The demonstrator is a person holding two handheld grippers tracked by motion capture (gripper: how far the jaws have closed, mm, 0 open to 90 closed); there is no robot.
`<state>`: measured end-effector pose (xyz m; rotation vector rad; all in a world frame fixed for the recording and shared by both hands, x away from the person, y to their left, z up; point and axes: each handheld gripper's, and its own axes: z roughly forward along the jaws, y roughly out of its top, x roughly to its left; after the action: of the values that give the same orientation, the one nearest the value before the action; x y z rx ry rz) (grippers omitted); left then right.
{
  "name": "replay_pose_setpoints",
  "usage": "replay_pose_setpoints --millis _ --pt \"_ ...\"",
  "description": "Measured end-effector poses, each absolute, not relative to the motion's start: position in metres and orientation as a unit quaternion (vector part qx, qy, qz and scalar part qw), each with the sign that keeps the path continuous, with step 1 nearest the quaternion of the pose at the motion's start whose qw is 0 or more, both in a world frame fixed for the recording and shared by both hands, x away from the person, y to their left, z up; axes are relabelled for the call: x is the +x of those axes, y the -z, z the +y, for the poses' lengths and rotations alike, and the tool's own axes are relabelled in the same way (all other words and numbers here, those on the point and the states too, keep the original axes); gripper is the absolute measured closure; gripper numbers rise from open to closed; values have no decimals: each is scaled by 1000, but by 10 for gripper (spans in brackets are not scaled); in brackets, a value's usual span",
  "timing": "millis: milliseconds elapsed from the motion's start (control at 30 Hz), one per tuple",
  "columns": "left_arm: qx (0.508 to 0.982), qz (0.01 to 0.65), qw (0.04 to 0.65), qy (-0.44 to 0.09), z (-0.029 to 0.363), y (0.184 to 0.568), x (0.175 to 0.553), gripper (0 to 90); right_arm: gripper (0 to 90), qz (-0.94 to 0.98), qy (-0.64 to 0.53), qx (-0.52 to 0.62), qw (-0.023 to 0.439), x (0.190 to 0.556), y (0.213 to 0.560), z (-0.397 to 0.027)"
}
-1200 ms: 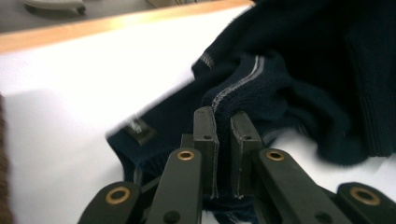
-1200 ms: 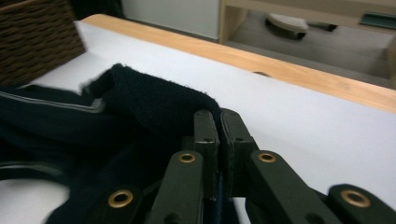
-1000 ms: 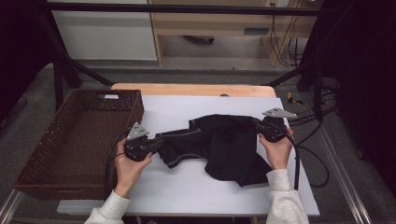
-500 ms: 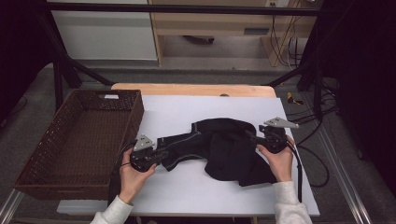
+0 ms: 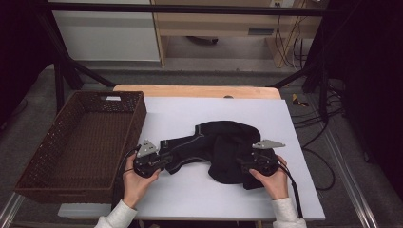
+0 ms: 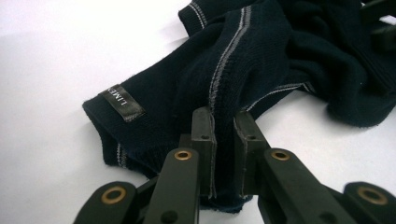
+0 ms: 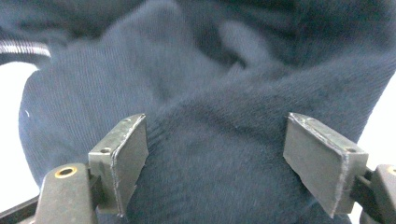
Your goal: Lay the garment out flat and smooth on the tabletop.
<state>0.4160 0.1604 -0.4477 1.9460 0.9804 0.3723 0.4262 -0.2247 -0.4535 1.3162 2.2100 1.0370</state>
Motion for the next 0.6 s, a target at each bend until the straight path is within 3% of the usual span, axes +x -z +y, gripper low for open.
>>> replay_pose_setpoints --millis 100,300,367,600 --pt "787 395 451 -147 161 449 416 809 328 794 -346 464 187 424 466 -222" --pt "789 393 449 -149 162 449 416 809 805 795 -341 469 180 423 459 -225" --pt "789 392 449 -148 162 449 416 809 854 787 -353 474 180 422 452 -233" --pt "787 393 452 -148 163 450 417 809 859 754 -344 500 252 424 437 -272"
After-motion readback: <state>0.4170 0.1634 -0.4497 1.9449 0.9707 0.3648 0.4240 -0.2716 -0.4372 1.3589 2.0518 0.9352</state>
